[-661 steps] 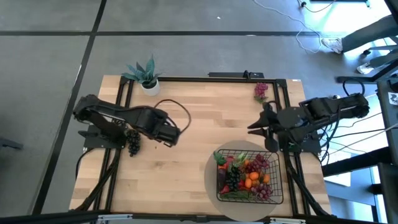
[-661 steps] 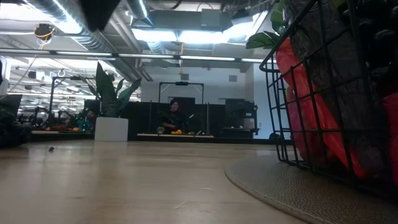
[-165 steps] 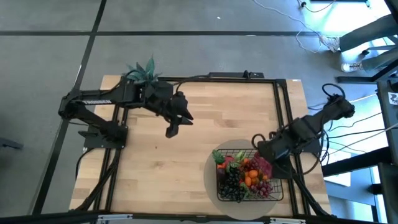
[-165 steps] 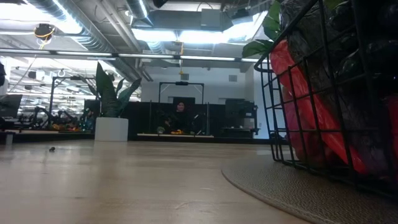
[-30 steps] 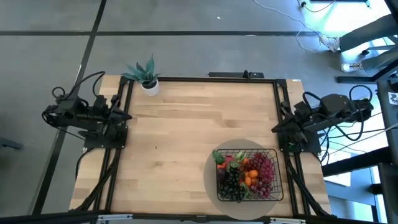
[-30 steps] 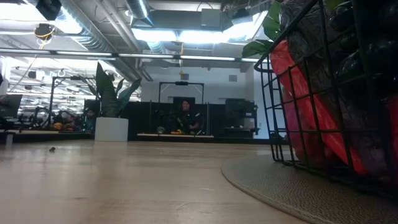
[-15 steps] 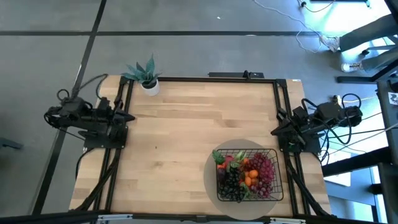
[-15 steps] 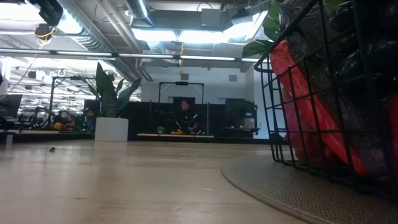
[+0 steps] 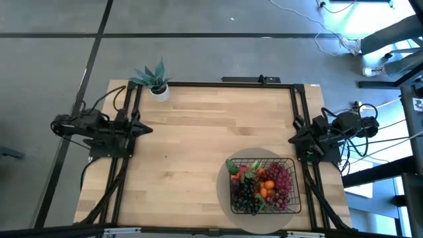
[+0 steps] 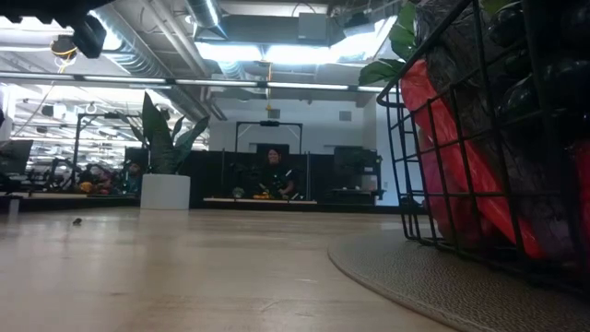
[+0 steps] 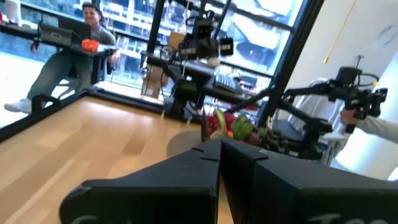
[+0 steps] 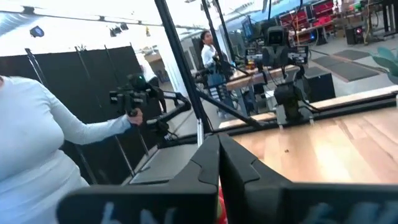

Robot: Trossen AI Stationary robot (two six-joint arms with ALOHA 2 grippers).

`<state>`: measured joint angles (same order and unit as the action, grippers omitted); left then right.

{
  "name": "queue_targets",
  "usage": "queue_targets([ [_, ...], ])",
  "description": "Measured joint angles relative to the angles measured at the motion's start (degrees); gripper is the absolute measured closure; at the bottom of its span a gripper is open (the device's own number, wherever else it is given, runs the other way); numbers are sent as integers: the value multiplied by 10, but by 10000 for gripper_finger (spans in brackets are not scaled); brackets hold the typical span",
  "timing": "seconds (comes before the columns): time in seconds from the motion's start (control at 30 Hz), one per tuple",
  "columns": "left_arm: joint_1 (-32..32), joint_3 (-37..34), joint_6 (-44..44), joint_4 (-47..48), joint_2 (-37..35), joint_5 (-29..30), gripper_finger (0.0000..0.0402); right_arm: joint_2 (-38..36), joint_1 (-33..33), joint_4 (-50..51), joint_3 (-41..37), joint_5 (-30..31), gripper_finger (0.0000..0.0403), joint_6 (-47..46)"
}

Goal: Build produce basket
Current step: Return to Home Position

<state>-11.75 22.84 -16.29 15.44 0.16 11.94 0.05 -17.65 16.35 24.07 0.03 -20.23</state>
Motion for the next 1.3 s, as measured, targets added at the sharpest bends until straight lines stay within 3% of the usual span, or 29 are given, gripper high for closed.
queue_targets([
  [0.13, 0, -44, 16, -56, 0, 0, 401, 0, 0, -71, -34, -1, 403, 13],
  [0.77, 0, -200, 19, -113, 0, 21, 402, 1, 0, -238, -216, -17, 403, 36],
  [1.07, 0, -205, 64, -131, 0, 19, 401, 2, 0, -243, -237, -17, 403, 131],
  [1.3, 0, -205, 64, -131, 0, 19, 396, 2, 0, -228, -237, 13, 403, 150],
])
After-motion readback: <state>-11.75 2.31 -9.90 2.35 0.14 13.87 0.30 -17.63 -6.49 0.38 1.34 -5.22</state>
